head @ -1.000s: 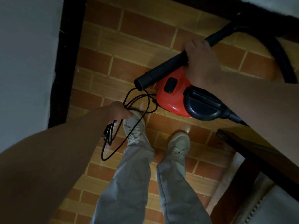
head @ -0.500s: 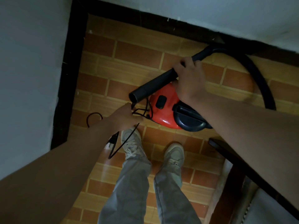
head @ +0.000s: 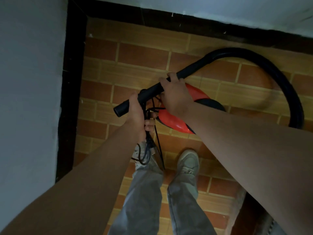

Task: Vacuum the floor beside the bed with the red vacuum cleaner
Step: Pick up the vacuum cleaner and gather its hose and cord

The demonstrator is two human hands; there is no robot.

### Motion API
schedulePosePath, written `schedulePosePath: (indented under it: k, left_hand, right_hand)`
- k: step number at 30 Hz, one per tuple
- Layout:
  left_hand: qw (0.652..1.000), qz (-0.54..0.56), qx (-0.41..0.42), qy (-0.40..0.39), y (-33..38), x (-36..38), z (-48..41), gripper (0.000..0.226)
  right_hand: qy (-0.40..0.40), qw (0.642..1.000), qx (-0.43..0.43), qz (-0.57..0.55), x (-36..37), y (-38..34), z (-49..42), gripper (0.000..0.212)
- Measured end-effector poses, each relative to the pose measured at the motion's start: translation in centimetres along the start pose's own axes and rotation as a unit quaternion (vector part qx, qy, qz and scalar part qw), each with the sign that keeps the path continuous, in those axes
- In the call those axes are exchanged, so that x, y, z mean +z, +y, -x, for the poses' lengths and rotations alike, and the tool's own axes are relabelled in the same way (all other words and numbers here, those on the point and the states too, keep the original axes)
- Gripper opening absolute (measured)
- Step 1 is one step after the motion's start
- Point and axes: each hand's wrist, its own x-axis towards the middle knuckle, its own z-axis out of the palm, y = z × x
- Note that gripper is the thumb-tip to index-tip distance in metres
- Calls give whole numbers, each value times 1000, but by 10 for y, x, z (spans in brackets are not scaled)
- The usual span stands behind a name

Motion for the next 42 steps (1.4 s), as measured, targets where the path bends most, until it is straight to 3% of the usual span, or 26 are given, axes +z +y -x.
schedulePosePath:
  k: [4,7,8,9,11,12,13,19,22,24,27,32,34,39,42]
  left_hand:
    - [1000,23,9,-5,-5,5,1,68]
    - [999,31,13,-6,-9,6,0,66]
    - [999,32,10,-4,-10,8,2,63]
    - [999,36,4,0,-12,9,3,62]
    - [998,60,-14,13,-18,13,5,64]
    - [997,78,-23,14,-21,14,6,65]
    - [995,90,-29,10,-23,14,8,66]
    - [998,37,-47,16,-19,9,22,63]
    - [998,-20,14,55,-15,10,26,66]
    - [994,-50,55,83,-9,9,26,78]
    - [990,-12,93,102,1,4,25,68]
    - [984,146,87,59,7,-4,29,55]
    - [986,139,82,49,3,-7,36,50]
    - [994,29,102,41,-11,-20,48,47]
    - [991,-12,126,36,-14,-30,58,42]
  right_hand:
    - [68,997,5,-32,0,-3,14,48]
    - [135,965,91,-205,8,-12,38,22]
    - [90,934,151,-310,9,-18,49,17]
    - [1,873,224,-433,10,-24,59,15]
    - [-199,713,319,-592,11,-34,77,15]
    - [-240,669,327,-623,17,-35,83,14]
    - [-245,650,330,-639,25,-35,85,13]
    - [-219,704,319,-595,33,-39,93,23]
    - [-189,744,318,-557,32,-42,99,25]
    - [-163,749,346,-541,34,-41,99,18]
    - [-134,718,366,-577,38,-37,100,19]
    - [-63,556,405,-723,40,-42,97,21]
    - [-55,517,402,-754,41,-50,90,24]
    - [-60,523,408,-746,28,-63,70,70]
    - [-52,549,399,-732,17,-69,57,70]
